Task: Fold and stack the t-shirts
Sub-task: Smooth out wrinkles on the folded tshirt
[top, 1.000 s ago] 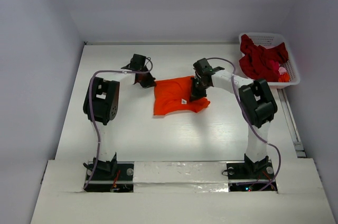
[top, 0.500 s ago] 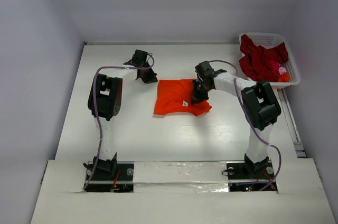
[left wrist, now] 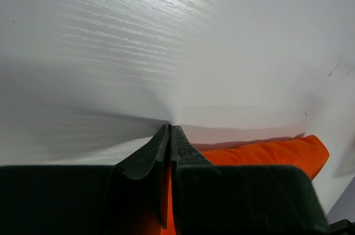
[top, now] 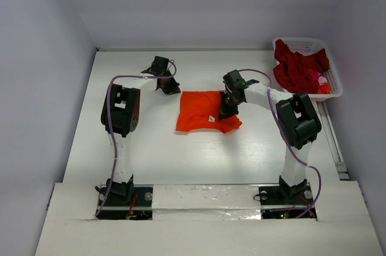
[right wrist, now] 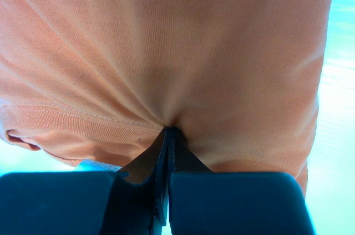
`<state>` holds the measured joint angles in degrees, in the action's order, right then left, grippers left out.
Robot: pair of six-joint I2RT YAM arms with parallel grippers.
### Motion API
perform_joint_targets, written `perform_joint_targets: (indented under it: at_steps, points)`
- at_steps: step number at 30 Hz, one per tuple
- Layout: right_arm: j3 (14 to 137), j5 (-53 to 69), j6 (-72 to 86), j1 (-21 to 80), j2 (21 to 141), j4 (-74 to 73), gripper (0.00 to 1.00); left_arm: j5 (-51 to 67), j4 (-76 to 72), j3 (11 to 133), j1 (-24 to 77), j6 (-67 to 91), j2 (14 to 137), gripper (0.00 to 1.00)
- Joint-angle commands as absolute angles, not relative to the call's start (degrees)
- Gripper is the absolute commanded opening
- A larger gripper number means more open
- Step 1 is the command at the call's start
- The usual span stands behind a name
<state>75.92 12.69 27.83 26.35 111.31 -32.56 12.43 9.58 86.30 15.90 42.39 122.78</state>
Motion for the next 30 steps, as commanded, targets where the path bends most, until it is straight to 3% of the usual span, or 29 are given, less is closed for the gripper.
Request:
perform_joint_targets:
  at_steps: [1,4,6,11,21,25,28,29,30]
  points:
    - [76.2,12.4,26.5,26.9,110.0,-33.1,0.00,11.8,11.6,87.6,15.6,41.0,123.1,0.00]
    - [76.5,12.4,26.4,27.4,109.9,-33.5,0.00,11.6,11.8,87.3,15.6,41.0,122.5,0.00]
    - [76.8,12.2,26.3,27.4,109.1,-33.9,0.09,11.5,12.0,86.8,15.6,41.0,121.7,0.00]
    - [80.9,10.3,26.4,27.4,104.0,-37.3,0.54,12.0,14.3,85.6,15.6,40.3,114.7,0.00]
    - [95.0,9.7,25.2,27.4,100.6,-45.9,0.60,7.8,17.7,81.9,15.6,36.1,97.1,0.00]
    - [95.1,3.8,24.3,27.4,101.8,-46.8,0.51,9.7,18.0,81.9,15.6,35.9,95.4,0.00]
    - [95.4,-0.5,24.1,27.4,102.7,-47.2,0.26,10.8,17.4,79.2,15.6,35.5,93.0,0.00]
    - [95.9,-2.2,24.1,27.4,102.7,-47.5,0.08,10.5,17.1,78.1,15.6,35.2,92.1,0.00]
    - [96.5,-2.8,24.3,27.4,102.3,-47.5,0.00,9.7,16.6,75.7,15.6,34.8,90.9,0.00]
